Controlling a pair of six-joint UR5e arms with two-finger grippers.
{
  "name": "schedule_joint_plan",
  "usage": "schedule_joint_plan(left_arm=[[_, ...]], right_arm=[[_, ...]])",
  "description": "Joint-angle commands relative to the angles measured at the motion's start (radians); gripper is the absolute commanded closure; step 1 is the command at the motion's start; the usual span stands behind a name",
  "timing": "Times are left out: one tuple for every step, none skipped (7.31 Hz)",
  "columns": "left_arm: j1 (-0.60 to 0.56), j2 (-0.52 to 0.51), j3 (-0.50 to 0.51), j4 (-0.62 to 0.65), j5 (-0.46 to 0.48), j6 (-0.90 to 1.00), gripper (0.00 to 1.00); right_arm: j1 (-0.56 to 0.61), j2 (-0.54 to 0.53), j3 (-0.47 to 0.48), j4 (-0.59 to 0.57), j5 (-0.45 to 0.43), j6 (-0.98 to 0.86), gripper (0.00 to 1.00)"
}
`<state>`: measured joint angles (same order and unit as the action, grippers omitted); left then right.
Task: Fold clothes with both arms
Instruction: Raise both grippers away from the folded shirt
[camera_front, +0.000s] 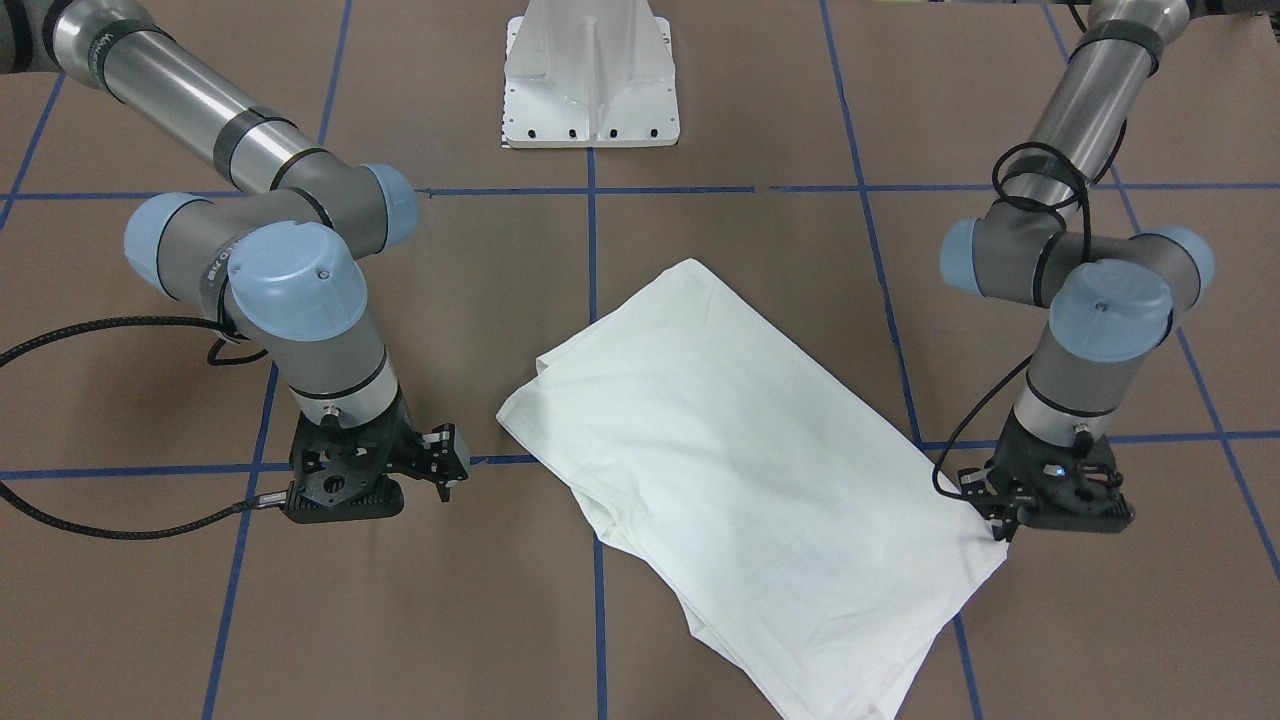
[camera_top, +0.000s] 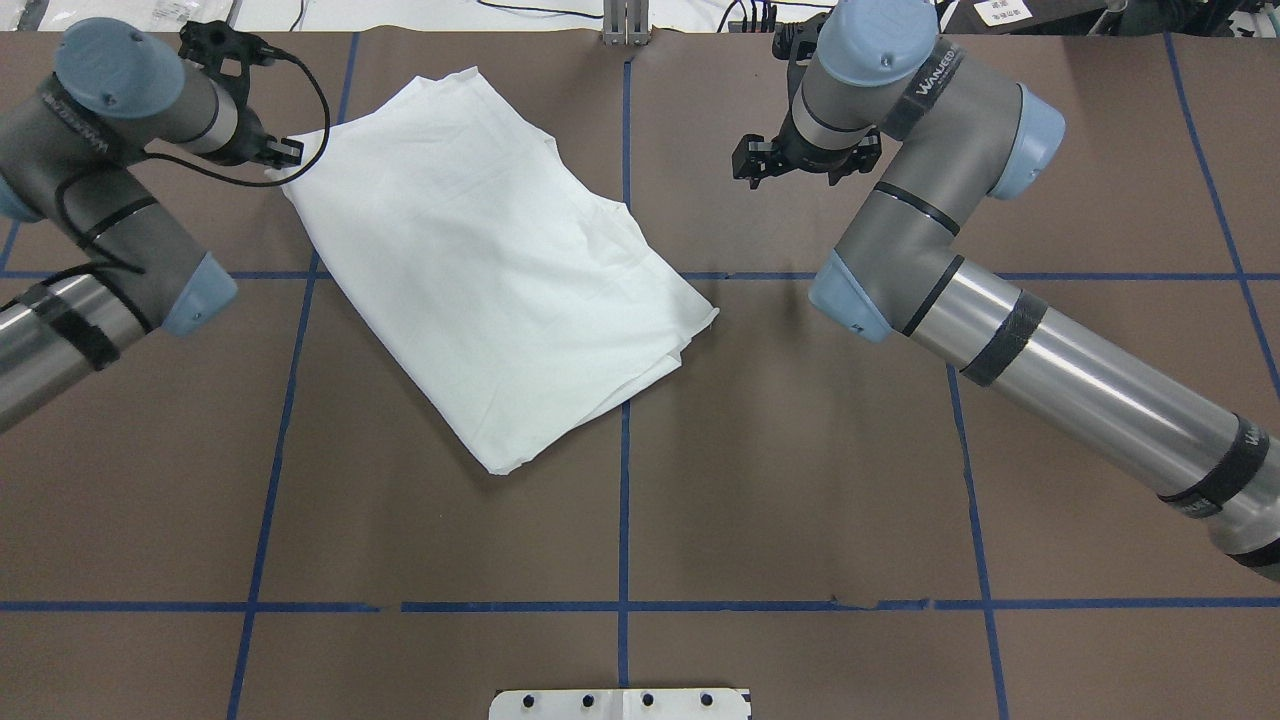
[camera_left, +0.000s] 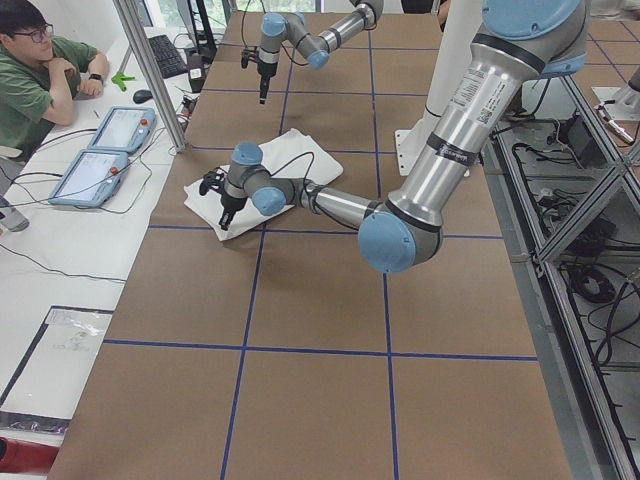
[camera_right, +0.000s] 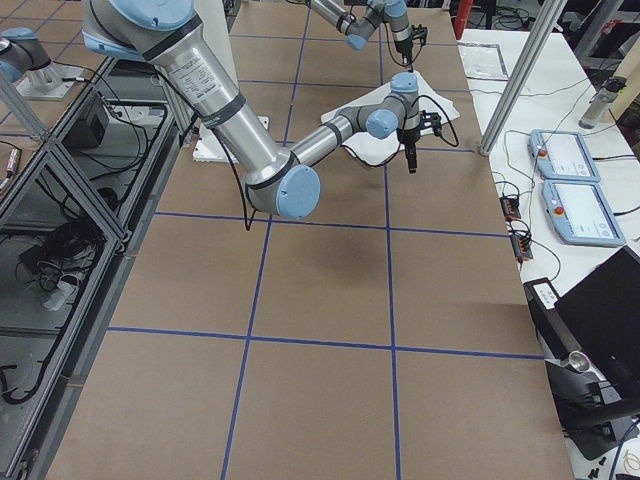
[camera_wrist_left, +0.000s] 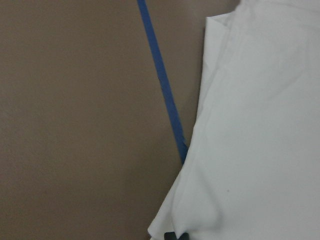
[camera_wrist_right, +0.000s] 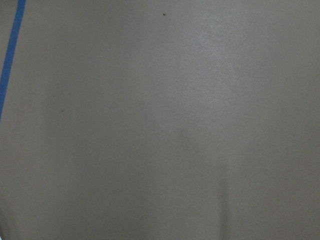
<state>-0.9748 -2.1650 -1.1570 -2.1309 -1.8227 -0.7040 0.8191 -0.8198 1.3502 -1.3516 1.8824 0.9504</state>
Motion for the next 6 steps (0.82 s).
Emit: schedule_joint_plan(left_arm=[[-0.033,-0.201,0.242,-0.006,0.003,0.006,1.0],[-0.048,-0.194,0.235,-0.045,-0.001,0.008,0.68],[-0.051,-0.118,0.174,-0.141,-0.007,0.018,0.01],[-0.054,-0.072,0.124,-0.153,-0.074,0.018,0.0],[-0.055,-0.056,0.097,-0.155,-0.093,0.012,0.0],[-0.055,-0.043,0.076,-0.155,-0.095,0.006,0.0]], right_arm=[[-0.003,0.002,0.015,-0.001,0.0,0.019,0.0],[-0.014,0.013,0.015,-0.003,-0.003,0.039,0.0],[-0.038,0.036,0.0,-0.004,-0.011,0.083,0.0],[-0.063,0.109,-0.063,-0.004,-0.047,0.121,0.0],[-0.089,0.219,-0.194,0.02,-0.09,0.158,0.0],[-0.109,0.284,-0.32,0.133,-0.109,0.194,0.0]])
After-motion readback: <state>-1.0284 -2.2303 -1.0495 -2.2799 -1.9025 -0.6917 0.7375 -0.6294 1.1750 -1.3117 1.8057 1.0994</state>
